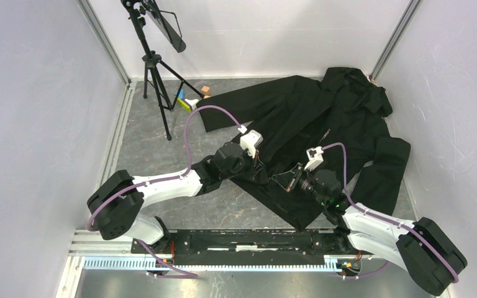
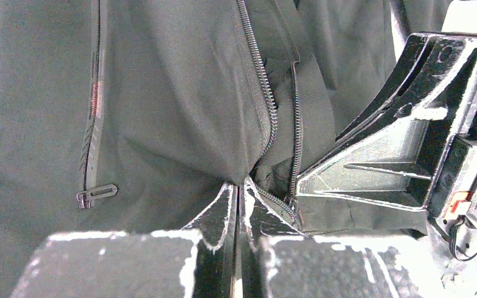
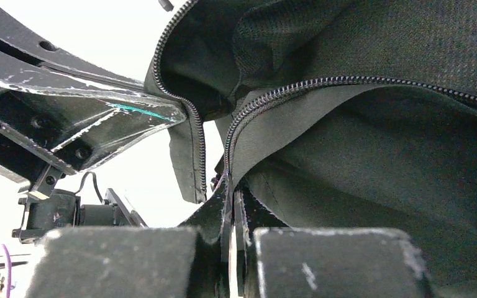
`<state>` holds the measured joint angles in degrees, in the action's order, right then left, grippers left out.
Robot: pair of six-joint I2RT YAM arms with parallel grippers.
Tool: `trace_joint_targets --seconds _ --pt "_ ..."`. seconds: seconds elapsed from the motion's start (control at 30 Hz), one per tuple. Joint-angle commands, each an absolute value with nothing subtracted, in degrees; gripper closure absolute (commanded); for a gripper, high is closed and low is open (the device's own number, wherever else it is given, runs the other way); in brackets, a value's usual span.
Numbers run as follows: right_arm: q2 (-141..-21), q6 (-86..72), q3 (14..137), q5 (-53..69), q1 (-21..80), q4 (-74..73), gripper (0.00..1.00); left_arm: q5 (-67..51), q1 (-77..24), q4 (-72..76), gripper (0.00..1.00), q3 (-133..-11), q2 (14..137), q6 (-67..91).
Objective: Zip up the jacket
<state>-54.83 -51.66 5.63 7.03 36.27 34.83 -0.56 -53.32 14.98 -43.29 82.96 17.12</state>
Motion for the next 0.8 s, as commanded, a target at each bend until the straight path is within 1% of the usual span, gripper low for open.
trace_joint_targets --seconds 0.0,0.27,0.77 --pt "-54.5 -51.9 5.7 7.3 36.4 35.6 1.00 1.3 -53.4 20.7 0.98 -42.2 80.2 15.6" --pt "-56.4 -51.8 5.8 10.0 36.3 38.5 1.00 2.3 -53.4 23.0 0.98 -41.5 80.4 15.2" --pt "-53.6 -50.4 5.0 10.4 36.4 37.6 1.00 4.0 -53.4 23.4 0.98 -41.2 80.2 14.8"
